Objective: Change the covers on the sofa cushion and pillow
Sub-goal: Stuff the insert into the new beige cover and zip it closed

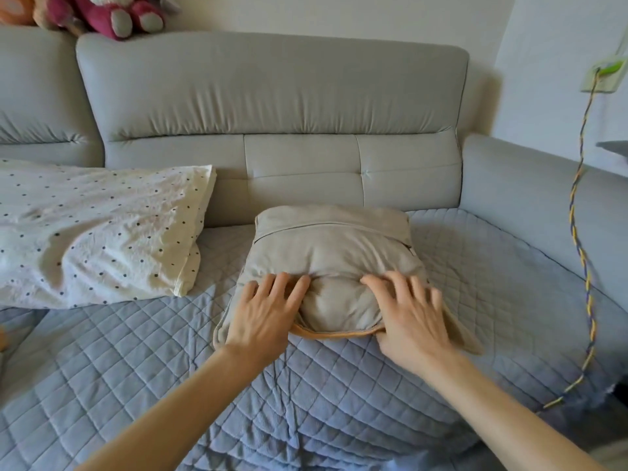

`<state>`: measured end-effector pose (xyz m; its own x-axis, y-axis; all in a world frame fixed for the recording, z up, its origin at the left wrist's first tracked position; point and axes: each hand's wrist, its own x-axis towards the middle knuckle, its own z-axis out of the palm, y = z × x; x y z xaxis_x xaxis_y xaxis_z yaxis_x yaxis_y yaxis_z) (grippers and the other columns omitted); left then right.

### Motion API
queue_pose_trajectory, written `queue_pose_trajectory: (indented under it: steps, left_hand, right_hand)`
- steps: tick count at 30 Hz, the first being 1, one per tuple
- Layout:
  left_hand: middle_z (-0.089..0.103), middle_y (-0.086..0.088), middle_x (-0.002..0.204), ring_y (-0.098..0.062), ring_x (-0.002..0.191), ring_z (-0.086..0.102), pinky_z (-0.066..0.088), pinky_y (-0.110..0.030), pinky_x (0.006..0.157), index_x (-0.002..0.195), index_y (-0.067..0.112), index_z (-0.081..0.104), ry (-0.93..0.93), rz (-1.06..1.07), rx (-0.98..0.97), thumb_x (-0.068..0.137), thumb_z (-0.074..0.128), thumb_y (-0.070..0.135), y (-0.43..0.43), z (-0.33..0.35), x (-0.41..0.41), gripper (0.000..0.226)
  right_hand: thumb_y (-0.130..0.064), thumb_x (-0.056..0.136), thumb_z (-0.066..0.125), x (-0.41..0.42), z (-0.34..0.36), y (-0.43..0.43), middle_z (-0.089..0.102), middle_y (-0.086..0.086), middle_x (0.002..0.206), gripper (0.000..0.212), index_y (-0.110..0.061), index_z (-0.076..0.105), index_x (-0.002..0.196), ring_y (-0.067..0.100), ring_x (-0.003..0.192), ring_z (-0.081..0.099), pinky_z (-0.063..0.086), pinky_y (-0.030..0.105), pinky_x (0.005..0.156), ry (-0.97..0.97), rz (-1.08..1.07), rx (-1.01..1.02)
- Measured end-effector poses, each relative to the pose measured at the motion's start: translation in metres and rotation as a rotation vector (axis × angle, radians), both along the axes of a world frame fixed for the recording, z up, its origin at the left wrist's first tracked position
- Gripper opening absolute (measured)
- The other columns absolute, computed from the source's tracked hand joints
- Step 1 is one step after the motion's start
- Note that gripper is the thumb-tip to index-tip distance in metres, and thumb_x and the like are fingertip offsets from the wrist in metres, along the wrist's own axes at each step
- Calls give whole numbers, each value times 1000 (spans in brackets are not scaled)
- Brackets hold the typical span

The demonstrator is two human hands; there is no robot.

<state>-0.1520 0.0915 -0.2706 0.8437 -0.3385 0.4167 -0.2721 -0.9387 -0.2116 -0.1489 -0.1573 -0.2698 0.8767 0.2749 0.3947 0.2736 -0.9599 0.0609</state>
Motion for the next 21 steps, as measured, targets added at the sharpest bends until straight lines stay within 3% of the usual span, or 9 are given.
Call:
queue_pose_trajectory:
  steps: [2, 4, 7, 10, 14, 16, 18, 20, 21]
  left_hand:
    - [49, -15, 134, -37, 122, 49, 42, -55, 98, 153, 13, 30, -136, -31, -35, 63, 70, 13, -2, -11, -15, 99]
    - [38, -19, 151, -37, 140, 35, 26, -65, 110, 155, 12, 24, -229, -79, -3, 66, 69, 15, -9, -20, -29, 100]
    - [33, -14, 156, -30, 144, 31, 23, -62, 114, 154, 9, 26, -241, -142, 131, 74, 72, 28, -20, -37, -35, 94]
    - [46, -17, 144, -32, 133, 45, 38, -58, 107, 151, 3, 32, -276, -70, 230, 88, 59, 33, -24, -42, -14, 75]
    - [62, -16, 117, -32, 105, 60, 51, -48, 86, 130, 3, 58, -309, -106, 270, 99, 36, 11, -27, -52, 14, 39]
    - [63, -11, 94, -29, 82, 59, 50, -40, 70, 109, 6, 66, -304, -154, 229, 94, 41, 7, -32, -55, 17, 29]
    - [55, -6, 74, -25, 64, 51, 44, -35, 58, 87, 11, 63, -240, -187, 189, 82, 51, 4, -37, -56, 16, 15]
    - [55, -2, 66, -24, 57, 54, 44, -34, 51, 75, 16, 57, -56, -192, 97, 65, 64, 7, -45, -47, 11, 16]
    - [59, -1, 67, -24, 59, 59, 44, -33, 50, 76, 17, 57, 71, -154, 67, 61, 70, 10, -48, -38, 7, 21]
  right_hand:
    - [-33, 60, 82, -21, -14, -2, 40, 13, 149, 99, -21, 40, 149, 39, 137, 38, 31, 59, 100, -256, -22, -18]
    - [-34, 70, 79, -30, -28, -4, 36, 16, 155, 91, -17, 40, 150, 39, 143, 33, 26, 63, 104, -418, 50, -43]
    - [-29, 79, 74, -26, -51, 5, 45, 13, 150, 77, -18, 43, 148, 37, 138, 42, 29, 64, 103, -466, 122, -82]
    - [-23, 91, 58, -9, -59, 18, 49, 12, 146, 60, -17, 43, 148, 36, 135, 47, 33, 64, 104, -503, 88, -132]
    - [-17, 95, 49, 21, -67, 21, 63, 9, 122, 40, -16, 58, 134, 32, 106, 63, 45, 52, 87, -561, 100, -177]
    - [-13, 95, 46, 26, -71, 19, 66, 6, 101, 30, -16, 65, 119, 30, 86, 62, 46, 44, 72, -527, 169, -133]
    - [-10, 87, 47, 26, -71, 18, 61, 3, 81, 24, -15, 67, 98, 29, 72, 58, 45, 40, 62, -427, 200, -73]
    - [-17, 70, 60, 18, -55, 23, 59, 1, 69, 9, -17, 60, 80, 29, 64, 60, 45, 36, 54, -204, 185, -27]
    - [-23, 65, 65, 15, -45, 26, 62, 0, 67, 14, -19, 57, 76, 29, 62, 63, 43, 33, 51, -62, 172, -23]
